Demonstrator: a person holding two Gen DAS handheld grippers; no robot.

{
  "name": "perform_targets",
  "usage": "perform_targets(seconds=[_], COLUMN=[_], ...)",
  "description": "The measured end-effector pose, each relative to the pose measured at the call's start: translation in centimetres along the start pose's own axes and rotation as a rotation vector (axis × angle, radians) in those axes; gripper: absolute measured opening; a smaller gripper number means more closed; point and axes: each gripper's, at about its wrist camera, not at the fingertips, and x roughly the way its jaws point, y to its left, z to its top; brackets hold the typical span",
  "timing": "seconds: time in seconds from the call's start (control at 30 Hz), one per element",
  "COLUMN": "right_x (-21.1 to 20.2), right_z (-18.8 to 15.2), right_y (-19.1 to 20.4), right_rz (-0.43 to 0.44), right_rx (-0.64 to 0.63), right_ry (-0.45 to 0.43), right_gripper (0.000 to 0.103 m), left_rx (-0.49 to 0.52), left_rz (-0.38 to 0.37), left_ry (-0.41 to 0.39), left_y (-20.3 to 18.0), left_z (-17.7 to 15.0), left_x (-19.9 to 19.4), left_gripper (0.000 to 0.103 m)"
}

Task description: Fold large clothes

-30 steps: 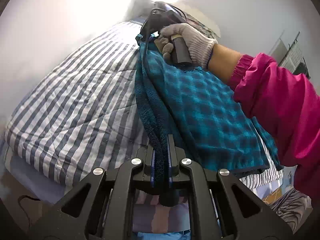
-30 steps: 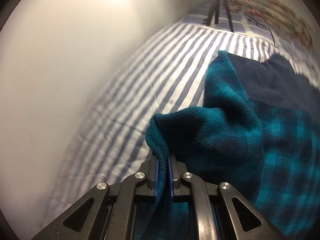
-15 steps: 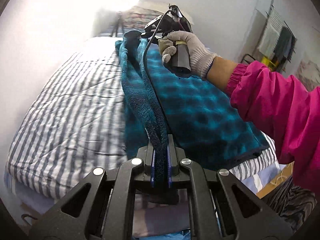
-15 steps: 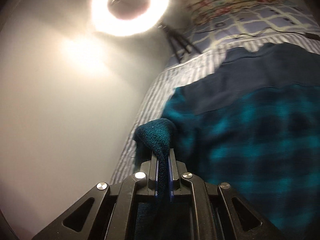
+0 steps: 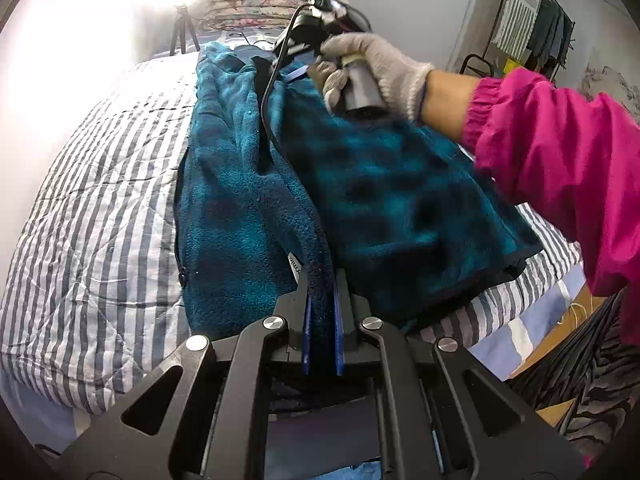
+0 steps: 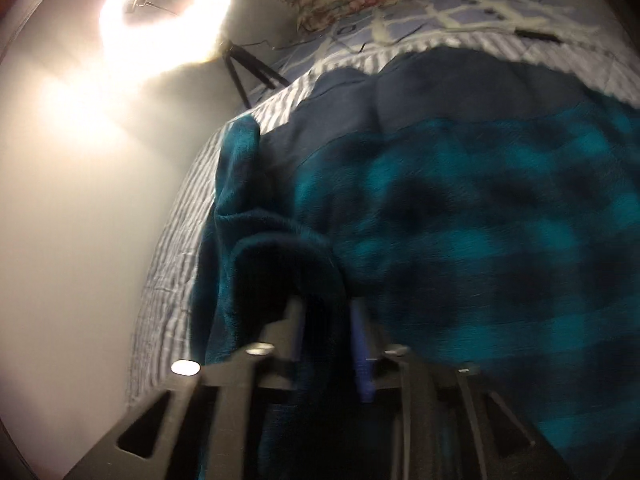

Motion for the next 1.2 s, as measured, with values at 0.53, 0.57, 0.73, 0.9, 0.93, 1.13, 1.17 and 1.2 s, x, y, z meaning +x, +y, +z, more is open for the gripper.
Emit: perform_targets(seconds=[0.53, 0.57, 0.73, 0.9, 0.93, 1.13, 1.17, 1.2], right_x=[2.8, 1.9, 0.8, 2.5, 2.4, -3.4, -5.0, -7.0], right_z=[2.1, 2.1, 2.0, 1.3, 1.6, 2.2, 2.1, 1.8], right_y=[4.1, 4.4, 0.0, -0.5, -0.4, 0.3, 0.2, 0.0], right_rz=[0.030, 0.031, -0.055, -0.100, -0.099, -0.020, 0.001, 0.031], right_rx=[-0.091, -0.128, -0.072, -0.097, -0.093, -0.089, -0.078, -0.065], right_ry=[0.031, 0.002, -0.032, -0.006, 0.001, -0.091, -0.110, -0.128], right_gripper=[0.008, 0.007, 0.006, 0.007, 0.007, 0.032, 0.033, 0.033], left_rx=[0.058, 0.059, 0.062, 0.089, 0.094, 0.119, 0.123, 0.122], left_rz=[0.027, 0.026, 0.018, 0.021, 0.019, -0.033, -0.046, -0.069], left_ry=[0.008, 0.008, 0.035, 0.057, 0.061, 0.053, 0.049, 0.044], left_y=[-1.6, -1.6, -1.9, -2.6, -2.6, -3.5, -3.6, -3.7], left_z=[0.5, 0.5, 0.0, -0.5, -0.6, -1.5, -1.7, -1.9], left_x=[0.8, 0.8, 1.8, 2.5, 2.6, 1.5, 1.0, 0.4], left_gripper=[0.006, 0.006, 0.006, 0.006, 0.006, 0.007, 0.008, 0.010])
